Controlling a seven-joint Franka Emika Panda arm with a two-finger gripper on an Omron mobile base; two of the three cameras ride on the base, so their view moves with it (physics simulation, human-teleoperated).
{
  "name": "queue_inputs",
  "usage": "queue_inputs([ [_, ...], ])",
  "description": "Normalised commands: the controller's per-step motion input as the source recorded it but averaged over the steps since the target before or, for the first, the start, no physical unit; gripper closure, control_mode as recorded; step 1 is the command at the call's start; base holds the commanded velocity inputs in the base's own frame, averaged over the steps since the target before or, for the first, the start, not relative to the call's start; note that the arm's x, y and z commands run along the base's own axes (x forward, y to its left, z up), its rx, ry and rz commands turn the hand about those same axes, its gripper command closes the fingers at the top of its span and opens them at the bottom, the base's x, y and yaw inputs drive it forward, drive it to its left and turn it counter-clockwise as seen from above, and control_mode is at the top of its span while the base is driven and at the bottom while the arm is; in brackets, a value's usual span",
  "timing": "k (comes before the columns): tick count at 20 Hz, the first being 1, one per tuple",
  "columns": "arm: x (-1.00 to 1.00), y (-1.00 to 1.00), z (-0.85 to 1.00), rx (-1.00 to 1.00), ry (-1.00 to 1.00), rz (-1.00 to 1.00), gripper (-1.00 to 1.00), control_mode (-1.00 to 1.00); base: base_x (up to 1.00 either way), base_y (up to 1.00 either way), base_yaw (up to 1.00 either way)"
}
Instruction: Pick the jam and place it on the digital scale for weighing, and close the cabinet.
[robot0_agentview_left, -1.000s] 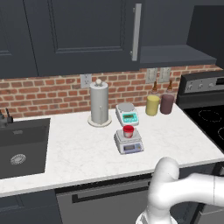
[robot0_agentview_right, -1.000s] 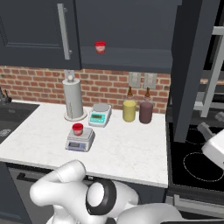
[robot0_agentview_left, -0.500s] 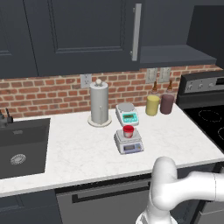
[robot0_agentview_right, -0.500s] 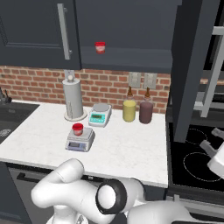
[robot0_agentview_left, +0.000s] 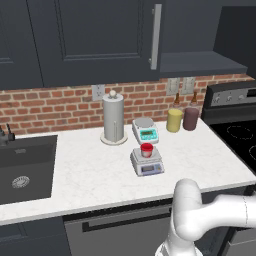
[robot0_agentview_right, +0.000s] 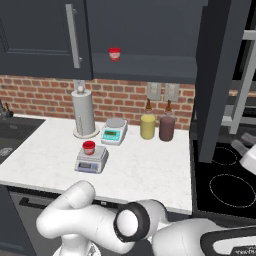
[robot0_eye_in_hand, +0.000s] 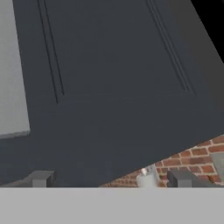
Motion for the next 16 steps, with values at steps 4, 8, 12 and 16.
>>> queue_inputs([
  [4, 0.53, 0.02, 0.0, 0.0, 0.09, 0.0, -1.0, -1.0, 0.0, 0.0, 0.0],
  [8, 0.55, 0.49, 0.0, 0.0, 0.04, 0.0, -1.0, -1.0, 0.0, 0.0, 0.0],
  [12, 0.56, 0.99, -0.06, 0.0, 0.01, -0.03, -1.0, -1.0, 0.0, 0.0, 0.0],
  [16, 0.61, 1.0, -0.11, 0.0, 0.0, -0.03, -1.0, -1.0, 0.0, 0.0, 0.0],
])
